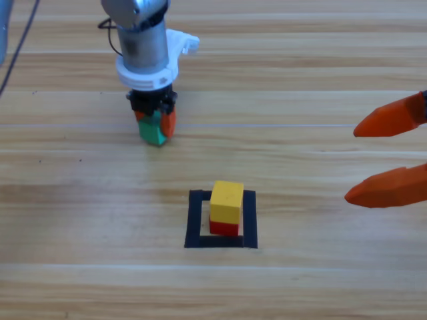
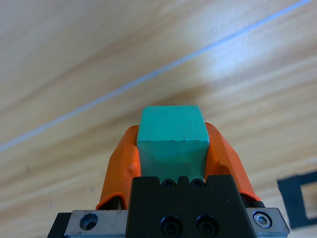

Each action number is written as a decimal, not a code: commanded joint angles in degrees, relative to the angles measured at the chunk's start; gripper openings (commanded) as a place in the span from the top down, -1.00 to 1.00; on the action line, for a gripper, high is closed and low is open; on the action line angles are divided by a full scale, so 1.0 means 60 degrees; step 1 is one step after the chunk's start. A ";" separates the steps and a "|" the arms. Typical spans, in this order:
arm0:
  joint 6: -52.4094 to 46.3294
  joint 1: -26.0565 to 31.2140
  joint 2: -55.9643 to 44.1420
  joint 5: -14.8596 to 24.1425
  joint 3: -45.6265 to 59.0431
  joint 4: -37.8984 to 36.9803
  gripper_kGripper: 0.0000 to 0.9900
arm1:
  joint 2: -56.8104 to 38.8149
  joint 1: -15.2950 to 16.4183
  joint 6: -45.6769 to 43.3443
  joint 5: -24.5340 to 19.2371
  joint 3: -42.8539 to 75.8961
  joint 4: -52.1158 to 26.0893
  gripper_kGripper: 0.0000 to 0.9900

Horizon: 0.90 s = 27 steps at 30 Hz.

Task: Stack the blocks in the rectangular block: red at the bottom, yellow in the middle, green on top

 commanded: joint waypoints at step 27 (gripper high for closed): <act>-0.7496 -0.3153 -0.4191 -0.0833 0.3781 0.0599 1.00 | -0.0556 -0.0073 0.0140 0.0076 0.0401 -0.0303 -1.00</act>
